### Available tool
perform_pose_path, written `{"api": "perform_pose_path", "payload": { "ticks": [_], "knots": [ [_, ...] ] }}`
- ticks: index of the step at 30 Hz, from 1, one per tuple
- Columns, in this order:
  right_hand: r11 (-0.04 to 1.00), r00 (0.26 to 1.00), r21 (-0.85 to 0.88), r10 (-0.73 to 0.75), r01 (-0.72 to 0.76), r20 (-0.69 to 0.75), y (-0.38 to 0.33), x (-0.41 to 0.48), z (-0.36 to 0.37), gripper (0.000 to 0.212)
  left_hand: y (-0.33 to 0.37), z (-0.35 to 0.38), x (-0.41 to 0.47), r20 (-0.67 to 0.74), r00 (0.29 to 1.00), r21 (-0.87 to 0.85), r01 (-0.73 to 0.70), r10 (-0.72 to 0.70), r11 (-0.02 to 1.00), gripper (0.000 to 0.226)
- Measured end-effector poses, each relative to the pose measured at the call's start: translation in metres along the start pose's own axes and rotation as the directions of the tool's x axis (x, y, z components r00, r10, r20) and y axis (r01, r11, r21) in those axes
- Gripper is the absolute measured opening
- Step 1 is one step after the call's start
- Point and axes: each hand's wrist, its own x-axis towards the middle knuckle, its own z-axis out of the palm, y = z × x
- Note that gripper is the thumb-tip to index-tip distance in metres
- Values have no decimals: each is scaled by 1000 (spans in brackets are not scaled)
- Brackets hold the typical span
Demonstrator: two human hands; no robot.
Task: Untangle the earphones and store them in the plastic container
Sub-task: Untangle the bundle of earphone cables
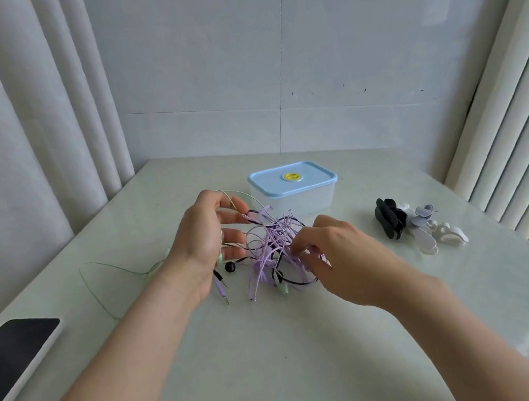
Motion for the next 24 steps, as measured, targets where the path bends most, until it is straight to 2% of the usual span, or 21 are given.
{"api": "perform_pose_path", "payload": {
  "ticks": [4,6,9,11,13,16,18,22,24],
  "knots": [
    [1000,998,3,-14,14,-65,-3,1,-1,17,1,2,-2,-10,997,-50,-72,72,996,40],
    [1000,986,-27,-10,6,-165,-3,2,-2,14,1,4,-4,4,994,-29,-105,105,994,30],
    [1000,951,-8,-13,11,-308,-1,3,-3,14,2,4,-7,82,986,125,-154,144,980,19],
    [1000,929,26,1,10,-371,0,3,-3,15,-3,6,-9,136,980,265,-178,146,948,37],
    [999,906,43,6,14,-423,-1,3,-4,13,-10,10,-9,115,978,347,-206,176,915,48],
    [998,884,57,5,25,-468,-1,3,-6,12,-18,10,-5,78,967,461,-251,243,851,41],
    [996,874,78,1,43,-485,-2,3,-5,14,-19,8,-3,85,966,477,-254,243,841,37],
    [994,877,98,1,53,-480,-3,4,-4,17,-17,9,-6,178,949,447,-313,259,838,38],
    [991,883,112,-10,71,-468,-2,4,-3,17,-16,9,-8,227,928,478,-371,296,796,44]
  ]
}}
